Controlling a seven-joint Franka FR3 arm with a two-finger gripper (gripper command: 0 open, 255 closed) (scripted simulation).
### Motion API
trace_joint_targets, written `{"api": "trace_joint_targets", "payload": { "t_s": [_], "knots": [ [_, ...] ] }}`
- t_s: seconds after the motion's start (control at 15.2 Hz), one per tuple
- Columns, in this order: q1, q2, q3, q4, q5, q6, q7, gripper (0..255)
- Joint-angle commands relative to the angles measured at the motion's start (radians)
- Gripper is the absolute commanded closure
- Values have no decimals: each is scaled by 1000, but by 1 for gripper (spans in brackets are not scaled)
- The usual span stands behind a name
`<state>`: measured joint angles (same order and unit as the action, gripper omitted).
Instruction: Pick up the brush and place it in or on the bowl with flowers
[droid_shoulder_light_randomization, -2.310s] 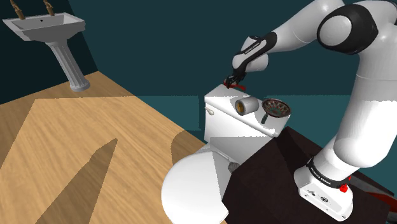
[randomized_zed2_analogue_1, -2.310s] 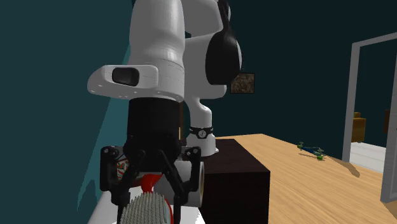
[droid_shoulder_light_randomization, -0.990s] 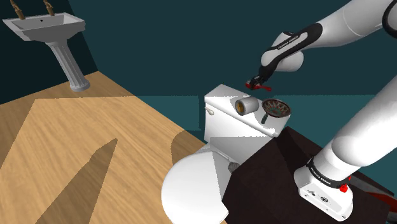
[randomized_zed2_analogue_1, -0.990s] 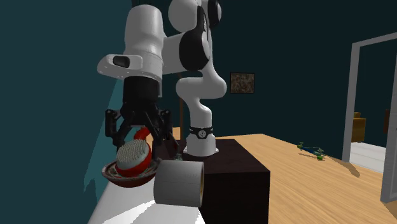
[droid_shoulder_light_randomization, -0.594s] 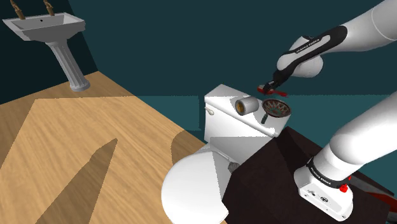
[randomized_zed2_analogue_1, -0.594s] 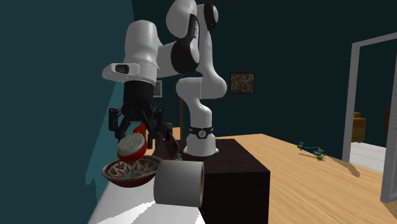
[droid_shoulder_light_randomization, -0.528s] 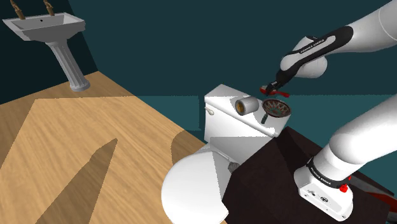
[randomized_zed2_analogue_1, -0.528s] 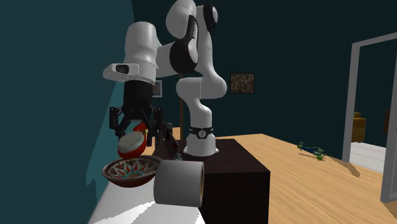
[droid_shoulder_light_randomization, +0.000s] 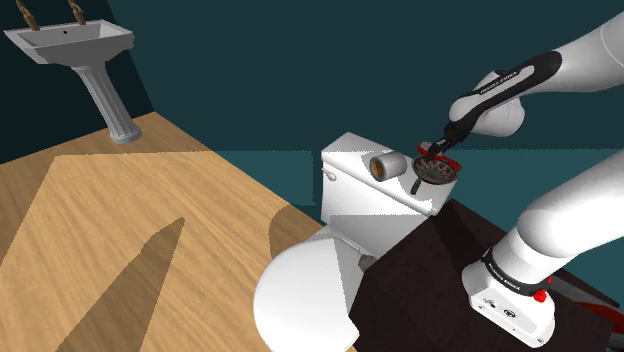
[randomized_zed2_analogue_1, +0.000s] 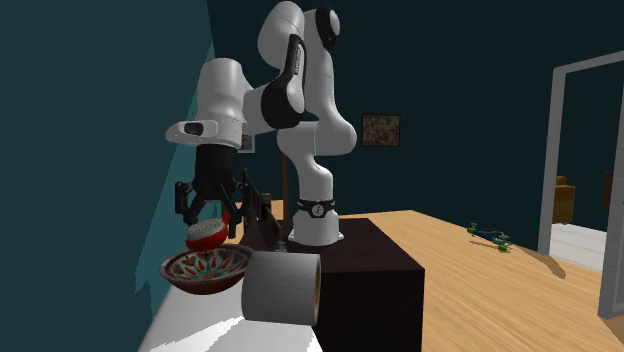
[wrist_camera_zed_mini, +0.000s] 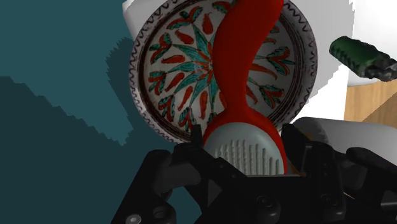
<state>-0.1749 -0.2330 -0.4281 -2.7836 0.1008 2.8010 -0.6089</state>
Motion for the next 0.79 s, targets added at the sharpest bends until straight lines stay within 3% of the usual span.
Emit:
{"api": "trace_joint_targets", "payload": {
  "t_s": [0.0, 0.33, 0.73],
  "knots": [
    [24, 30, -22, -6, 37, 36, -35, 255],
    [121, 120, -85, -6, 201, 117, -163, 255],
    [127, 126, -88, -5, 217, 121, -175, 255]
  ]
}}
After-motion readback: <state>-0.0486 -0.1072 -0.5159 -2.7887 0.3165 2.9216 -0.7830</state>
